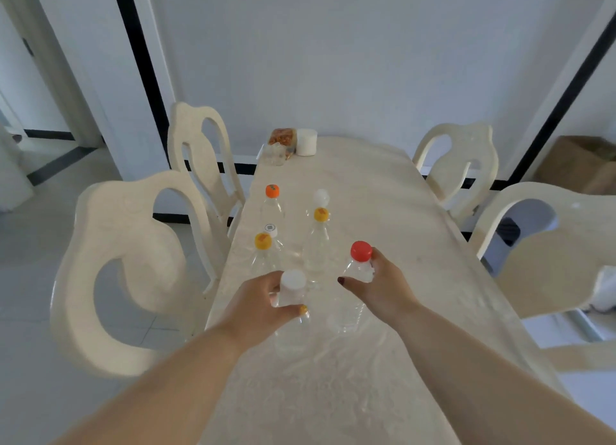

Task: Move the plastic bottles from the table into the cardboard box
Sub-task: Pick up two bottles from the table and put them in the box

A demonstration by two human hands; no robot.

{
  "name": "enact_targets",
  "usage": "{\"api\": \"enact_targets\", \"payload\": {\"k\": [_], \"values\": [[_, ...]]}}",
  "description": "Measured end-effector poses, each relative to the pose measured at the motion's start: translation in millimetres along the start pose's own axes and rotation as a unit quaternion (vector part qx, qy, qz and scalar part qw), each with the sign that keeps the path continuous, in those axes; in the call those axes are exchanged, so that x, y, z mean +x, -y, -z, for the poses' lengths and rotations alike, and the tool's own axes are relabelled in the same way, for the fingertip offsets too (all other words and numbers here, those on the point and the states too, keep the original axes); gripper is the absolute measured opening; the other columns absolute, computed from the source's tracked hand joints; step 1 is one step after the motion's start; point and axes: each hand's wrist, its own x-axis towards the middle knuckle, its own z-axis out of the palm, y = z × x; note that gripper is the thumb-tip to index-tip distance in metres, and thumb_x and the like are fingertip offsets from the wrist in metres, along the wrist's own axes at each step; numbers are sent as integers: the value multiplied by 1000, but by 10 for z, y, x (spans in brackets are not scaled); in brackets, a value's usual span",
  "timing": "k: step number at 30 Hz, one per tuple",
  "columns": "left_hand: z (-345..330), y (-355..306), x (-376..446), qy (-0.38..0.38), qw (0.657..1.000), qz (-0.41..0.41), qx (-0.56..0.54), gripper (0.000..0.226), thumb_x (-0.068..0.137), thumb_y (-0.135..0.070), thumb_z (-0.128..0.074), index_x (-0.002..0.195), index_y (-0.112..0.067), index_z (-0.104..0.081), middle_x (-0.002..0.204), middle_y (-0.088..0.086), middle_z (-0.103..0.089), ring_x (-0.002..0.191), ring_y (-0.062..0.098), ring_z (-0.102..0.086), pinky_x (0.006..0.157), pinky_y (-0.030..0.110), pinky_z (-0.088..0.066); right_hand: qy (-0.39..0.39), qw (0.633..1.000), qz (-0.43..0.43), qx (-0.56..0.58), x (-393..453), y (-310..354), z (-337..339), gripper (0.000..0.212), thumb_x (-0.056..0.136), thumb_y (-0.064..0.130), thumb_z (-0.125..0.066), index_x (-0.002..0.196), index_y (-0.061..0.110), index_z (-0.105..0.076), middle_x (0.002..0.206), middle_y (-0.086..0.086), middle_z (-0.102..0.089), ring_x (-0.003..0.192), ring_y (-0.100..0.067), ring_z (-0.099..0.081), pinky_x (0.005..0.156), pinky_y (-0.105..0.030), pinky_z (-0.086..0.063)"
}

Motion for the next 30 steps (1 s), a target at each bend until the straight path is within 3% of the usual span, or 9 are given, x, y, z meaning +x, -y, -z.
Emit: {"api": "enact_targets", "payload": {"k": [4,6,8,10,15,20,24,27,30], "values": [[-68,-313,79,13,999,-23,-33,40,60,-48,-82,97,-51,-69,100,-23,-75,100,-3,-68,94,26,-50,-14,1000,17,9,-133,79,325,57,74,45,-77,125,34,-53,119,11,-62,110,-16,-57,91,-34,-45],[-186,-550,131,35,997,-49,-45,37,65,-40,-82,100,-42,-71,100,-17,-77,99,1,-70,95,29,-52,-45,999,21,8,-284,74,601,57,74,46,-77,124,32,-54,115,9,-64,106,-16,-59,94,-38,-48],[-363,-794,192,51,994,-79,-51,33,68,-34,-83,99,-35,-73,98,-15,-77,96,3,-71,91,29,-54,-78,997,21,3,-459,22,899,57,74,48,-77,123,31,-54,110,11,-64,99,-12,-59,89,-33,-49],[-581,-1043,246,71,990,-107,-55,32,67,-34,-84,97,-32,-73,96,-14,-78,93,3,-72,87,24,-55,-102,995,15,4,-657,-60,1212,54,74,49,-76,121,32,-55,109,13,-63,100,-10,-59,86,-29,-47],[-1267,-1684,312,134,975,-169,-58,38,63,-44,-83,98,-33,-74,96,-12,-78,93,6,-73,85,26,-56,-159,987,-15,15,-1208,-369,2029,51,74,41,-79,120,32,-57,109,12,-67,103,-12,-62,95,-38,-48],[-2233,-2439,260,204,949,-236,-50,33,65,-50,-80,96,-45,-71,96,-19,-77,92,3,-72,85,28,-58,-220,973,-66,-1,-1870,-837,2972,58,73,43,-78,125,34,-56,114,12,-67,106,-12,-61,92,-34,-49],[-3108,-3017,163,241,930,-270,-61,34,67,-47,-80,99,-36,-73,93,-12,-78,91,7,-73,86,33,-58,-263,960,-93,1,-2390,-1306,3755,46,74,34,-80,115,31,-61,104,14,-70,95,-3,-64,76,-23,-49],[-3794,-3424,83,254,923,-280,-70,31,70,-41,-83,99,-35,-74,94,-13,-78,91,5,-72,85,22,-56,-278,954,-107,-8,-2710,-1655,4346,39,74,33,-80,107,38,-60,100,19,-69,85,4,-65,67,-17,-45],[-4464,-3810,1,257,917,-294,-77,29,73,-34,-85,99,-38,-72,92,-12,-78,91,2,-71,80,11,-50,-291,950,-112,-22,-2965,-2018,4908,38,74,33,-80,108,37,-61,100,20,-69,86,3,-65,70,-20,-47]]}}
